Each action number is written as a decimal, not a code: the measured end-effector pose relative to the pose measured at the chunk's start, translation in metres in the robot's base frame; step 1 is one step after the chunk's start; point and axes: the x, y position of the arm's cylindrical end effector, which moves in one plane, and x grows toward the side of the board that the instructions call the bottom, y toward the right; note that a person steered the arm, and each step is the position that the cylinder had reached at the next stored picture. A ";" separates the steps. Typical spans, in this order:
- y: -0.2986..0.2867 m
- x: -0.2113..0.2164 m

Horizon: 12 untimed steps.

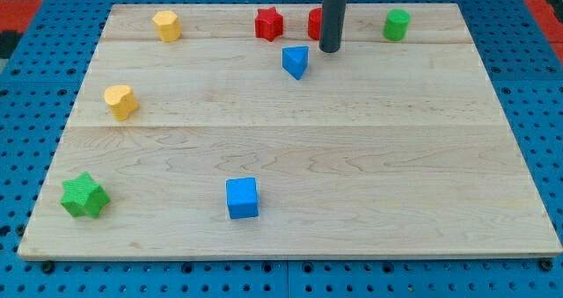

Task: Place your arm below the blue cube

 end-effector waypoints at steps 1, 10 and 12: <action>0.000 0.009; -0.040 0.195; -0.009 0.272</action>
